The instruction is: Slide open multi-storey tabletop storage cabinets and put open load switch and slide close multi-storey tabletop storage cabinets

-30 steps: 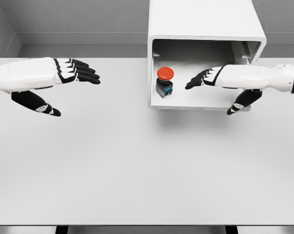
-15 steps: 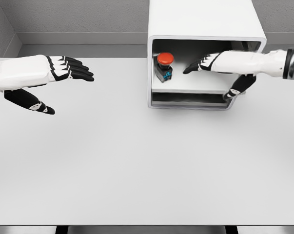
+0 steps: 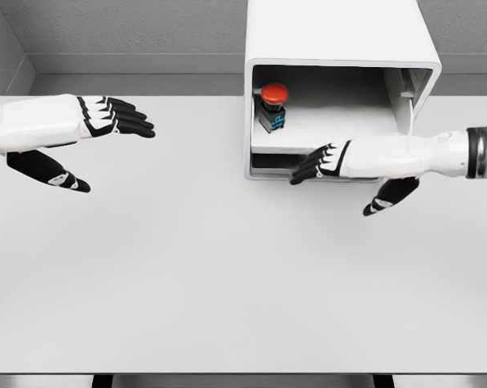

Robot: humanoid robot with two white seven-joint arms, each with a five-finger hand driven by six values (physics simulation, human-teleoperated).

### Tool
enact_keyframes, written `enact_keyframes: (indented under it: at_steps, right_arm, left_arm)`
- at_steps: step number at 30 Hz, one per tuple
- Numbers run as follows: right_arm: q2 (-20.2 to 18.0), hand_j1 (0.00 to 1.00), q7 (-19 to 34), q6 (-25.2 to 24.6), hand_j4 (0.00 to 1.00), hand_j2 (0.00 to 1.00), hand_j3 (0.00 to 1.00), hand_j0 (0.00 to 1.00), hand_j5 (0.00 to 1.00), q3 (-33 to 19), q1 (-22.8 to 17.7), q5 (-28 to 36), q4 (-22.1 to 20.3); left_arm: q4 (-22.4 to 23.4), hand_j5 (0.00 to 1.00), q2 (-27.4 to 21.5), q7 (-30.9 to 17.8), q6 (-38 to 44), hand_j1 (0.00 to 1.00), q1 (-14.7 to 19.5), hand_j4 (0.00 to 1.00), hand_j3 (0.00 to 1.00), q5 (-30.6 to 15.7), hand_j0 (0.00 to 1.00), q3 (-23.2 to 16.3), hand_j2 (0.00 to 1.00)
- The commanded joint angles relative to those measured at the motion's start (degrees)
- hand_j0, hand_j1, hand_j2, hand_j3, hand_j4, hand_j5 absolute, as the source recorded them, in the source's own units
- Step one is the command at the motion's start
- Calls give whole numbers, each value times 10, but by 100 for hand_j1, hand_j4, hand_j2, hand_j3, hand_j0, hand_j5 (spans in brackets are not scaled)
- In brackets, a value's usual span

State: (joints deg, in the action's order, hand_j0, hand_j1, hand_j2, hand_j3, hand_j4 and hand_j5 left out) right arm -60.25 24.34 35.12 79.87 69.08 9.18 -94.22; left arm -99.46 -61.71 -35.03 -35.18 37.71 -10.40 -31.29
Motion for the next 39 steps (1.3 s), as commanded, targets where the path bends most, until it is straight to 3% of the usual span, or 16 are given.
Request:
enact_keyframes:
  at_steps: [1,8,12,29,39]
  right_arm:
    - [8,100,16,-1,100,100,100,100,100,-1,0,0,1]
    - [36,100,41,-1,100,100,100,100,100,0,-13,-34,41]
    - [67,100,41,-1,100,100,100,100,100,0,-12,-37,96]
    - [78,100,41,-1,100,100,100,100,100,-1,-11,-47,133]
    - [79,100,41,-1,100,100,100,100,100,-1,-12,-54,127]
  left_arm:
    - [1,100,-1,0,2,100,0,100,100,-4,100,2,100]
    - [1,100,-1,0,2,100,0,100,100,-4,100,2,100]
    - [1,100,-1,0,2,100,-1,100,100,-3,100,2,100]
    - [0,100,-10,0,2,100,-4,100,100,-4,100,3,100]
    - [0,100,-12,0,2,100,-5,100,100,-4,100,3,100]
